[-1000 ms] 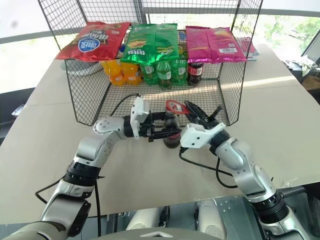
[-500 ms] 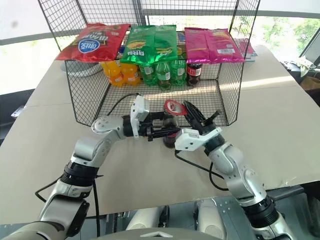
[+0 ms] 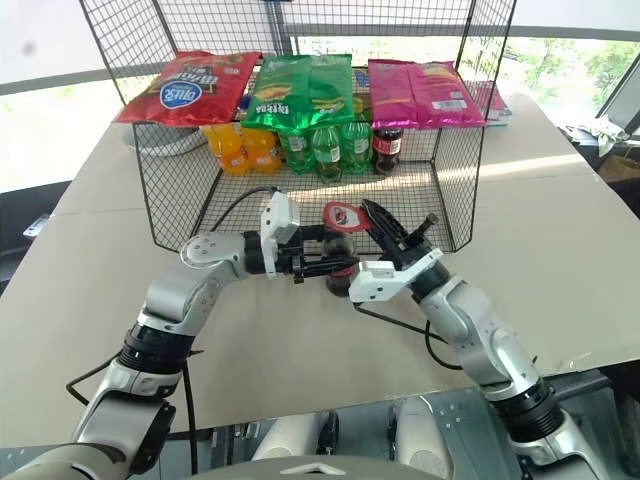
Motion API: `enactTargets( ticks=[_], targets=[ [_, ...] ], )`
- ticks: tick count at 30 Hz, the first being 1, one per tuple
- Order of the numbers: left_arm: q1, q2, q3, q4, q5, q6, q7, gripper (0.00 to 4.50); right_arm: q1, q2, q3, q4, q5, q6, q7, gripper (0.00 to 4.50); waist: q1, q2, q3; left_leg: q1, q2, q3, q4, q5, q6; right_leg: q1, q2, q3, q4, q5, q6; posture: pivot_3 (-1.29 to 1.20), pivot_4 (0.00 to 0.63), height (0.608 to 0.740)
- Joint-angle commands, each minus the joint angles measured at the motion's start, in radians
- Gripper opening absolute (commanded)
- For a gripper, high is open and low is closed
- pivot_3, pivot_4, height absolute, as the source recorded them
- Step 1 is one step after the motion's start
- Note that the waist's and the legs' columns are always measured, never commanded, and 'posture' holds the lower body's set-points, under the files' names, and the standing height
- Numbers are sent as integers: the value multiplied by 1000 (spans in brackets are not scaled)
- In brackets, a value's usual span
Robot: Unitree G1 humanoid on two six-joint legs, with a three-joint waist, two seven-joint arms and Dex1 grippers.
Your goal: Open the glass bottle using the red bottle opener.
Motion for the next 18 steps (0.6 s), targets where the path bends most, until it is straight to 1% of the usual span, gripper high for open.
enactTargets(
  ticks=[1,5,9,10,13,16,18],
  targets=[
    [7,1,-5,-27,18,-17,16,2359,-33,-91,25,94,-16,-37,141,0,-1,0,0,0,0,0,0,0,0,0,0,0,0,0,0,0,150,740],
    [14,-2,-8,-20,23,-26,19,2359,-100,-119,21,123,6,-64,164,0,0,0,0,0,0,0,-1,0,0,0,0,0,-1,-1,2,0,150,740],
    [19,-11,-5,-16,22,-36,26,2359,-144,-104,3,136,56,-57,194,0,0,0,0,-1,0,0,-1,0,0,0,0,0,-1,0,0,0,150,740],
    [19,-15,-3,-15,20,-37,30,2359,-135,-88,-5,146,80,-41,192,0,0,0,0,-1,0,0,-1,0,0,0,-1,0,-1,0,0,0,150,740],
    [18,-20,-1,-10,23,-42,36,2359,-24,-52,-23,115,109,-20,150,0,3,-1,0,-1,1,-1,-1,0,0,0,-1,-1,-1,0,-1,0,150,740],
    [21,-20,3,-16,21,-37,42,2359,78,-13,-34,37,96,9,128,0,1,-1,0,-2,1,-1,-2,0,0,0,-4,-1,-2,0,-1,0,150,740],
    [23,-19,9,-21,17,-29,49,2359,112,21,-22,31,74,22,103,0,0,0,0,-2,1,-1,-2,0,0,0,-4,-1,-3,0,0,0,150,740]
  ],
)
